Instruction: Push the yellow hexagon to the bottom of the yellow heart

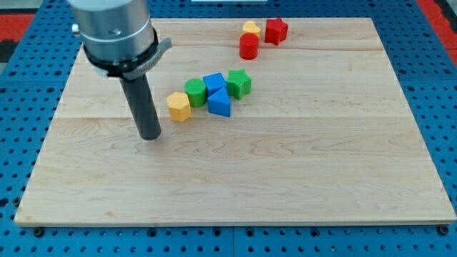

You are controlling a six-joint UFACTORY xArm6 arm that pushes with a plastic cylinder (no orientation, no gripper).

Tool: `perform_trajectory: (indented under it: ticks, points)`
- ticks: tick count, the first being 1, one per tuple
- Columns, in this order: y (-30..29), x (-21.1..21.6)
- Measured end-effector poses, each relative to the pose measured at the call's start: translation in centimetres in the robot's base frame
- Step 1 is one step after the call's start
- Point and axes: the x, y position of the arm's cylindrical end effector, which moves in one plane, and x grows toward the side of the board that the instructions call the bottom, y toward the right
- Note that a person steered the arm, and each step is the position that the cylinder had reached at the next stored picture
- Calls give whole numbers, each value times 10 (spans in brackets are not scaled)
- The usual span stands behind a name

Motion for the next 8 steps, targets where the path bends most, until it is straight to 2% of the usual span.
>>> perform_trajectory:
  ticks: [2, 3, 4, 5, 6, 7, 8]
  points:
    - [80, -39]
    - [1, -53]
    - [-11, -33]
    - [-29, -60]
    - [-24, -111]
    - [-15, -138]
    - [-59, -144]
